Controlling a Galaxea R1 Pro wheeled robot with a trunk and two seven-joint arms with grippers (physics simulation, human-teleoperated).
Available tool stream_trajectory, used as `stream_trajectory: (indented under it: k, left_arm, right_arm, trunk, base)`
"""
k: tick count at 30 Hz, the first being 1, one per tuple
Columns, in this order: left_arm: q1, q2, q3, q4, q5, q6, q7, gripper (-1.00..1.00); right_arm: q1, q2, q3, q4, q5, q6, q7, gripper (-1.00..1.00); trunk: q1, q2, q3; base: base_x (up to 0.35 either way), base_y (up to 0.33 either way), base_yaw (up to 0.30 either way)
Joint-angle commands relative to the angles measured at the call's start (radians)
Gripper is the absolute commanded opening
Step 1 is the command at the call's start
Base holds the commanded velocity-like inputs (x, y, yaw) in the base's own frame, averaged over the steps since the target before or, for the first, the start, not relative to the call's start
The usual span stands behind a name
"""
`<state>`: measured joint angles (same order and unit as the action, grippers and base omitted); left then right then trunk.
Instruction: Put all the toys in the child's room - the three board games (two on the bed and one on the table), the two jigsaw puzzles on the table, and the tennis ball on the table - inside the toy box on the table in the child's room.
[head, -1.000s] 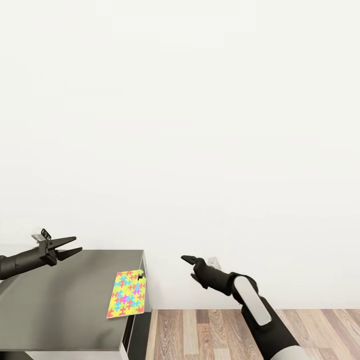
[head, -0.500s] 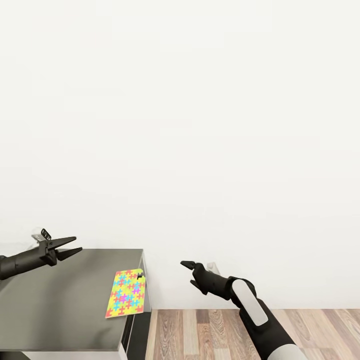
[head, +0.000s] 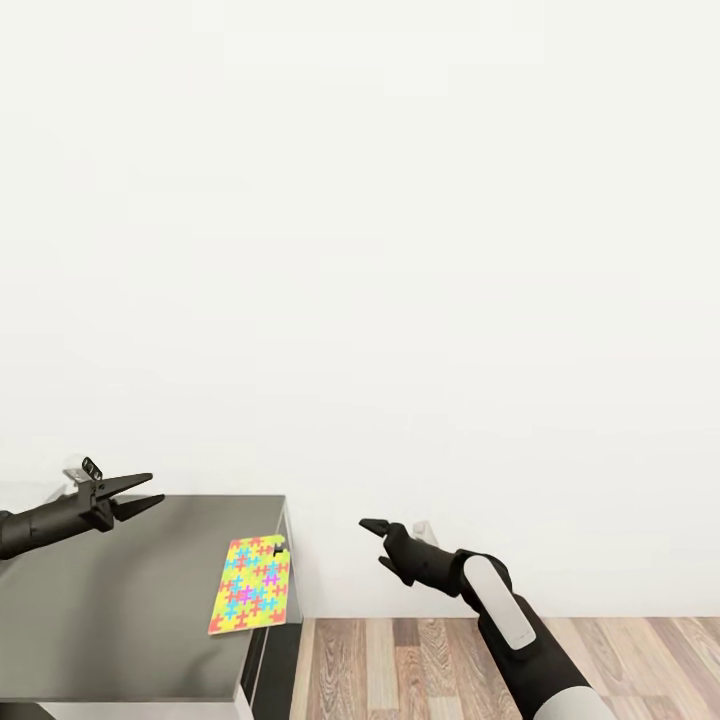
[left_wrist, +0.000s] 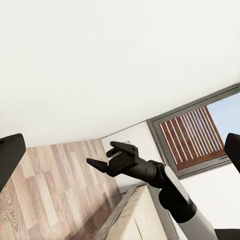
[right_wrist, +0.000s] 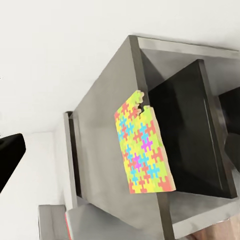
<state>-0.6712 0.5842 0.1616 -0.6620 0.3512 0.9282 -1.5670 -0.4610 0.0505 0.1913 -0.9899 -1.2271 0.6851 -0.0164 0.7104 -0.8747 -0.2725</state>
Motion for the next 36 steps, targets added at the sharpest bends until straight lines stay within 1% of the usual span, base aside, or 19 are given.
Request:
stream_trajectory:
  k: [1, 8, 13, 16, 17, 18, 20, 22, 24, 29, 36]
  left_arm:
    - [-0.001, 0.0, 0.0, 0.0, 0.0, 0.011, -0.004, 1.0]
    - [-0.001, -0.001, 0.0, -0.012, 0.001, 0.011, -0.004, 1.0]
    - [0.0, -0.011, -0.021, -0.068, 0.001, 0.012, -0.004, 1.0]
    - [0.0, -0.027, -0.049, -0.102, 0.002, 0.014, -0.004, 1.0]
    - [0.001, -0.036, -0.068, -0.121, 0.002, 0.019, -0.004, 1.0]
    - [0.001, -0.042, -0.078, -0.132, 0.002, 0.023, -0.004, 1.0]
    - [0.001, -0.061, -0.12, -0.183, 0.002, 0.044, -0.004, 1.0]
    - [0.001, -0.069, -0.145, -0.216, 0.002, 0.058, -0.004, 1.0]
    - [0.001, -0.073, -0.161, -0.241, 0.002, 0.066, -0.004, 1.0]
    - [0.001, -0.076, -0.17, -0.257, 0.003, 0.071, -0.004, 1.0]
    - [0.001, -0.076, -0.172, -0.262, 0.003, 0.073, -0.004, 1.0]
  right_arm:
    - [-0.001, 0.0, -0.001, -0.002, -0.005, 0.004, 0.0, 1.0]
    - [0.0, 0.002, 0.002, -0.004, -0.012, 0.006, 0.008, 1.0]
    - [0.0, 0.009, 0.003, -0.003, -0.009, 0.007, 0.053, 1.0]
    - [-0.001, 0.01, 0.009, -0.003, -0.007, 0.007, 0.074, 1.0]
    - [-0.001, 0.01, 0.017, -0.003, -0.007, 0.007, 0.08, 1.0]
    - [-0.001, 0.01, 0.021, -0.003, -0.007, 0.007, 0.082, 1.0]
    - [-0.001, 0.011, 0.037, -0.003, -0.006, 0.007, 0.088, 1.0]
    - [-0.001, 0.011, 0.045, -0.003, -0.006, 0.008, 0.09, 1.0]
    - [-0.001, 0.011, 0.049, -0.003, -0.006, 0.008, 0.091, 1.0]
    - [-0.001, 0.011, 0.052, -0.003, -0.006, 0.008, 0.091, 1.0]
    - [-0.001, 0.011, 0.054, -0.001, -0.006, 0.008, 0.088, 1.0]
  trunk:
    - [0.004, -0.008, -0.005]
    - [0.031, -0.057, -0.027]
    - [0.05, -0.092, -0.042]
    - [0.062, -0.113, -0.052]
    - [0.065, -0.12, -0.055]
    - [0.069, -0.127, -0.058]
    - [0.077, -0.141, -0.064]
    - [0.085, -0.155, -0.07]
    - [0.092, -0.169, -0.077]
    - [0.111, -0.204, -0.092]
    - [0.138, -0.253, -0.114]
  base:
    - [0.0, 0.0, 0.0]
    - [0.0, 0.0, 0.0]
    - [0.0, 0.0, 0.0]
    - [0.0, 0.0, 0.0]
    - [0.0, 0.0, 0.0]
    - [0.0, 0.0, 0.0]
    - [0.0, 0.0, 0.0]
    - [0.0, 0.0, 0.0]
    - [0.0, 0.0, 0.0]
    - [0.0, 0.0, 0.0]
    - [0.0, 0.0, 0.0]
